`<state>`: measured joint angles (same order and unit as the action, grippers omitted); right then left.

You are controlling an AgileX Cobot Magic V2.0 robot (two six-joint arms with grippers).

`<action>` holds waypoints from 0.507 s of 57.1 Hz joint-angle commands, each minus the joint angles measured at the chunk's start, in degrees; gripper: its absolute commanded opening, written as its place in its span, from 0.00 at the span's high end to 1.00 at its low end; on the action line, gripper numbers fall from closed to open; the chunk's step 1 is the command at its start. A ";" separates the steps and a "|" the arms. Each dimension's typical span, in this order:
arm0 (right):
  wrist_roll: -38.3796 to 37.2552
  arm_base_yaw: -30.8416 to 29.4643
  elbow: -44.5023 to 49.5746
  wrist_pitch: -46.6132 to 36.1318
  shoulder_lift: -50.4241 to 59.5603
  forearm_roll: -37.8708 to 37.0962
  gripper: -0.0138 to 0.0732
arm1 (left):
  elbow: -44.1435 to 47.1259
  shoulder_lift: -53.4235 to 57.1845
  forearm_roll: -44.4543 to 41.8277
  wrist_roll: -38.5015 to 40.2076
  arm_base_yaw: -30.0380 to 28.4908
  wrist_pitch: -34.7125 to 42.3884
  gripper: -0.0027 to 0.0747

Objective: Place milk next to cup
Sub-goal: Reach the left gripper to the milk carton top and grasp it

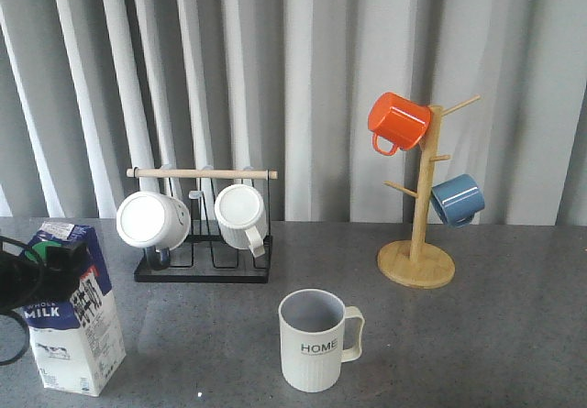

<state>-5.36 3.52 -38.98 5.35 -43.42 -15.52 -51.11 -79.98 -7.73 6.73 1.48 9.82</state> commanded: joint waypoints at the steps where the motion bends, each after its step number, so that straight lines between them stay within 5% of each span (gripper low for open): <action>1: 0.10 -0.33 -1.56 -3.93 0.23 -0.42 0.85 | 0.48 1.25 0.59 0.66 0.27 6.97 0.05; 29: 0.10 -0.33 -1.56 -3.93 0.23 -0.42 0.85 | 4.45 -5.89 0.54 3.54 0.27 17.79 0.14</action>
<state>-5.36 3.52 -38.91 5.35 -43.42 -15.52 -45.40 -85.99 -7.73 9.58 1.48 21.21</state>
